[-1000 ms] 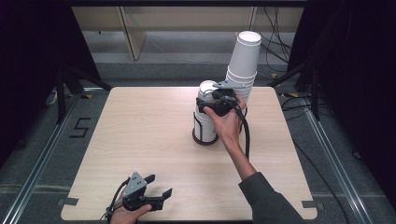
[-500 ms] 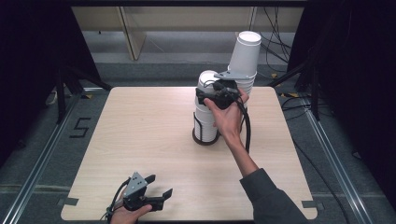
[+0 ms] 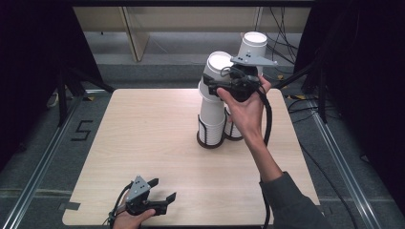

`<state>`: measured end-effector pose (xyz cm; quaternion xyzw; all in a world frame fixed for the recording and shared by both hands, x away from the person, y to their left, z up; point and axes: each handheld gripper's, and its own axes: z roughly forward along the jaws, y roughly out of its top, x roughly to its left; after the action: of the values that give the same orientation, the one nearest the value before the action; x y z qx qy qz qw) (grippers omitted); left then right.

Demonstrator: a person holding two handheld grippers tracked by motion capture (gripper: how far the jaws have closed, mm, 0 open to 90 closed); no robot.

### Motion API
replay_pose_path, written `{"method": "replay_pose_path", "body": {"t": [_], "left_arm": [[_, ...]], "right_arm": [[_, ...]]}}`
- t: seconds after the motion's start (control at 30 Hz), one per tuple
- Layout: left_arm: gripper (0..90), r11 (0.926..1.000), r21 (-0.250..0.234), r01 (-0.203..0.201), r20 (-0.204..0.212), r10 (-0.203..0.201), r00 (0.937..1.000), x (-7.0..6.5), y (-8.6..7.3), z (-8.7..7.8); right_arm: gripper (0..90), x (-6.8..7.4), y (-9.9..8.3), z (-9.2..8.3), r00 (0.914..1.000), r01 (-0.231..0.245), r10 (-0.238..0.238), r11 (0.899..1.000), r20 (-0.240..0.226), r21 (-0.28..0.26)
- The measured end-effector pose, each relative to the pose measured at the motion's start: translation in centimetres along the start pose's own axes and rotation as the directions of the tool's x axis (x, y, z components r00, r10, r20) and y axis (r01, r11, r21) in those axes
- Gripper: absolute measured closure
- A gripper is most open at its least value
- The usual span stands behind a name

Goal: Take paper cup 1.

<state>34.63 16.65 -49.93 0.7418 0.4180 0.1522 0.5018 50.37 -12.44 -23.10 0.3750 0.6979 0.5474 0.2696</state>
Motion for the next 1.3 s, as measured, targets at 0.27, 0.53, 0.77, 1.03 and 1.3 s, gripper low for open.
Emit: {"method": "replay_pose_path", "body": {"t": [0.27, 0.53, 0.77, 1.03, 1.3], "left_arm": [[14.4, 0.9988, -0.045, -0.021, 0.011, 0.022, 0.9997, -0.2, 0.3, 0.2], [14.4, 0.9814, -0.136, -0.135, 0.008, 0.137, 0.9905, -1.2, 1.1, 0.7], [14.3, 0.9733, -0.206, -0.101, 0.018, 0.106, 0.9942, -0.9, 1.7, 1.4], [14.3, 0.9705, -0.212, -0.115, 0.041, 0.127, 0.9911, -1.1, 1.7, 2.0], [14.3, 0.971, -0.206, -0.121, 0.044, 0.133, 0.9902, -1.1, 1.5, 2.1]], "right_arm": [[19.8, 1.6, -3.5, -2.3, 0.9934, 0.028, -0.023, 0.999, -0.112, 0.045], [19.8, 3.3, -9.6, -2.2, 0.977, 0.047, -0.025, 0.994, -0.212, 0.099], [19.8, 4.3, -13.8, -1.1, 0.9593, 0.043, 0.005, 0.986, -0.282, 0.163], [19.8, 4.7, -15.6, -0.7, 0.9499, 0.018, 0.046, 0.98, -0.309, 0.2], [19.8, 5.3, -17.1, -0.4, 0.9423, 0.041, 0.034, 0.976, -0.333, 0.213]]}}
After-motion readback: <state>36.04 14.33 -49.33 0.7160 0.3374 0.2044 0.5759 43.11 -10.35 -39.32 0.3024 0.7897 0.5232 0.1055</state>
